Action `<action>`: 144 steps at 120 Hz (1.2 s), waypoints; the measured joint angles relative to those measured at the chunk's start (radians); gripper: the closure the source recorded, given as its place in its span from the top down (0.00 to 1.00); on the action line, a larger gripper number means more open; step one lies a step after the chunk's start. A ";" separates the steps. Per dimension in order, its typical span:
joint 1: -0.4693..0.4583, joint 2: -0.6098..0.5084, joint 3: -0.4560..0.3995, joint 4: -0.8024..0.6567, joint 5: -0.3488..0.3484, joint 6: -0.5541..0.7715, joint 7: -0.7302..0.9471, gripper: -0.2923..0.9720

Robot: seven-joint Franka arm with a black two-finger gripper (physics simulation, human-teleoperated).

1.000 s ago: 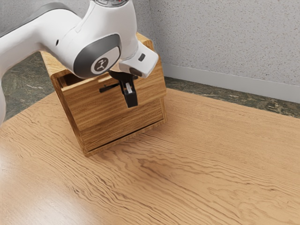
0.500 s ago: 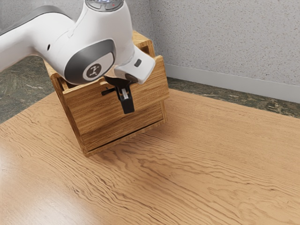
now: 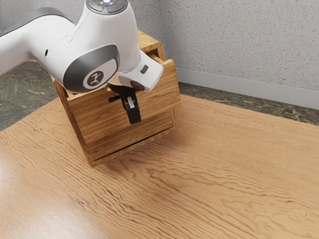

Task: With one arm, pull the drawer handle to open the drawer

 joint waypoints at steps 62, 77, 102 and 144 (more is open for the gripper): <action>0.009 0.008 -0.034 -0.002 -0.005 0.034 -0.020 0.76; 0.014 -0.007 -0.050 -0.018 -0.005 0.038 -0.025 0.75; -0.004 -0.018 -0.092 -0.030 -0.006 0.041 -0.035 0.75; -0.049 -0.064 -0.112 -0.073 -0.013 0.041 -0.048 0.72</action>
